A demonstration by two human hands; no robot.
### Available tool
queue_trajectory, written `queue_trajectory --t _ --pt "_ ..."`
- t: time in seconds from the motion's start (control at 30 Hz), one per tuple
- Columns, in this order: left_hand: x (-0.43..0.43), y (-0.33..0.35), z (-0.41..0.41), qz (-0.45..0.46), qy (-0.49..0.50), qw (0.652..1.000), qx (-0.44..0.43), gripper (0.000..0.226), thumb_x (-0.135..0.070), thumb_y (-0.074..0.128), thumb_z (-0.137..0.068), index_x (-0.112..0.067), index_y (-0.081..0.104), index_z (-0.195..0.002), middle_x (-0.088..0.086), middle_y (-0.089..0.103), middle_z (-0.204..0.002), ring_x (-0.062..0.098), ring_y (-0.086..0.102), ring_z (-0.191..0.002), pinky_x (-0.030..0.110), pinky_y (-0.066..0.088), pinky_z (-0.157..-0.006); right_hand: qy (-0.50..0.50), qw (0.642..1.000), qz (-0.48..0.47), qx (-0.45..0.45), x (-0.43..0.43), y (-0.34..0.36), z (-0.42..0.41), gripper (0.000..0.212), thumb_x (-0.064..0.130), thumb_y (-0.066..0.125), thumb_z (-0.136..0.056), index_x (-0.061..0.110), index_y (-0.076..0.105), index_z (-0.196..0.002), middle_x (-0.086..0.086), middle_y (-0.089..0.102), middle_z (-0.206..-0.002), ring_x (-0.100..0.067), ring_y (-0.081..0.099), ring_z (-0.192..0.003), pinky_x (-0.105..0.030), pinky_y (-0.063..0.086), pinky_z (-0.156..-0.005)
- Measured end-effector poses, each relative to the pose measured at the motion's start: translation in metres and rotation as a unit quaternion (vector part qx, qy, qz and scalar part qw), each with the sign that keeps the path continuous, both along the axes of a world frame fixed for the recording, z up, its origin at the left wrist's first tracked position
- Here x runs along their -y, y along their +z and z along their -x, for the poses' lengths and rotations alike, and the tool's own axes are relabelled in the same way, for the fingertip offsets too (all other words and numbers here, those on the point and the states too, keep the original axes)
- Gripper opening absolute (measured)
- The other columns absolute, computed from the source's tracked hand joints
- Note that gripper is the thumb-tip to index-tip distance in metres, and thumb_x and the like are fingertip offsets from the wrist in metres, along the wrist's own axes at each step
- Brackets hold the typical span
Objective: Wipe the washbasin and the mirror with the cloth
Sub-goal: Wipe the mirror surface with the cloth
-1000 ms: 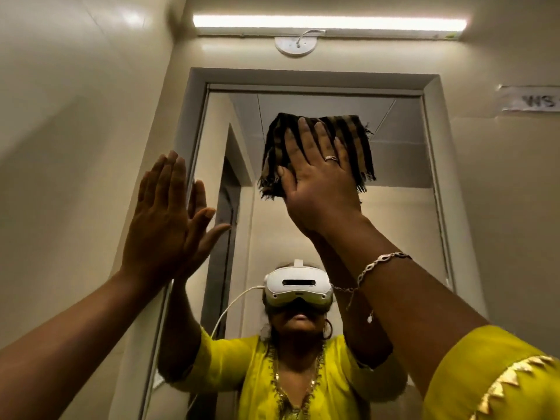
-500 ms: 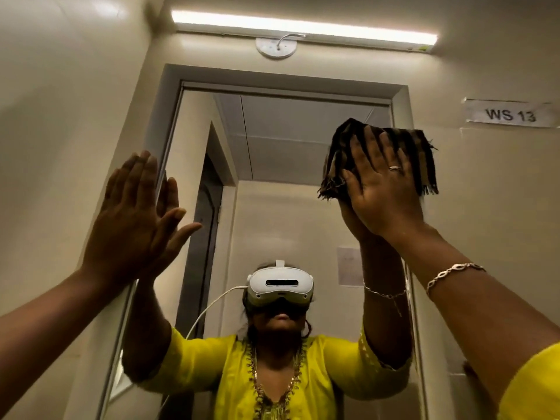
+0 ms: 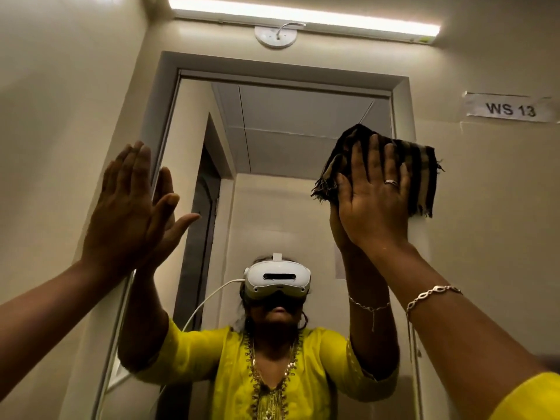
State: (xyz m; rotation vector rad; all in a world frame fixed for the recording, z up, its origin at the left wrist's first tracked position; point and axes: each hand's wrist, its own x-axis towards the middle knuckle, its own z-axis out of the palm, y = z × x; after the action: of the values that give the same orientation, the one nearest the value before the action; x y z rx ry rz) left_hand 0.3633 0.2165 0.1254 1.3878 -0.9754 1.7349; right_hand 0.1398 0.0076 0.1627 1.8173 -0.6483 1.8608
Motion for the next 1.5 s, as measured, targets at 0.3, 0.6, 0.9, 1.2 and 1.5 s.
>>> queue_trajectory --t 0.3,0.6,0.9,1.2,1.5 --pt "-0.002 -0.006 0.021 -0.005 -0.033 0.999 -0.012 0.099 -0.071 0.007 -0.086 0.013 0.021 -0.137 0.034 0.023 -0.144 0.042 0.019 -0.134 0.052 0.019 -0.108 0.037 0.998 0.044 -0.007 -0.04 -0.006 -0.046 0.066 0.046 0.005 -0.089 0.017 0.015 -0.147 -0.009 0.01 -0.156 -0.029 0.004 -0.144 -0.039 -0.007 -0.112" --pt "-0.007 -0.008 0.023 -0.008 -0.067 0.998 -0.009 0.097 -0.07 0.006 -0.087 0.013 0.023 -0.135 0.034 0.029 -0.141 0.04 0.023 -0.132 0.054 0.025 -0.106 0.066 0.994 0.059 -0.062 -0.097 -0.013 -0.101 0.061 0.043 0.01 -0.092 0.018 0.004 -0.148 -0.007 -0.002 -0.157 -0.026 -0.008 -0.144 -0.042 -0.013 -0.11" --pt "-0.004 -0.008 0.009 0.01 -0.113 0.994 -0.008 0.083 -0.063 0.005 -0.09 0.001 0.02 -0.141 0.022 0.026 -0.148 0.025 0.018 -0.138 0.04 0.019 -0.113 0.055 0.99 0.069 -0.109 -0.134 -0.006 -0.132 0.063 0.043 0.004 -0.089 0.019 -0.005 -0.147 -0.007 -0.013 -0.156 -0.026 -0.017 -0.142 -0.043 -0.018 -0.107" --pt "-0.003 -0.007 0.005 0.043 -0.14 0.989 0.004 0.08 -0.061 0.009 -0.09 0.0 0.024 -0.141 0.021 0.031 -0.146 0.022 0.021 -0.136 0.04 0.023 -0.112 0.054 0.981 0.082 -0.166 -0.15 -0.004 -0.141 0.059 0.045 0.013 -0.098 0.02 -0.012 -0.146 -0.006 -0.019 -0.155 -0.026 -0.021 -0.141 -0.044 -0.015 -0.112" --pt "-0.003 -0.006 0.003 0.024 -0.137 0.99 0.015 0.082 -0.063 0.01 -0.09 0.002 0.024 -0.14 0.021 0.029 -0.146 0.016 0.018 -0.136 0.047 0.024 -0.111 0.073 0.979 0.093 -0.169 -0.144 -0.026 -0.136 0.059 0.039 0.007 -0.093 0.019 -0.011 -0.146 -0.006 -0.018 -0.155 -0.027 -0.022 -0.141 -0.043 -0.021 -0.109"
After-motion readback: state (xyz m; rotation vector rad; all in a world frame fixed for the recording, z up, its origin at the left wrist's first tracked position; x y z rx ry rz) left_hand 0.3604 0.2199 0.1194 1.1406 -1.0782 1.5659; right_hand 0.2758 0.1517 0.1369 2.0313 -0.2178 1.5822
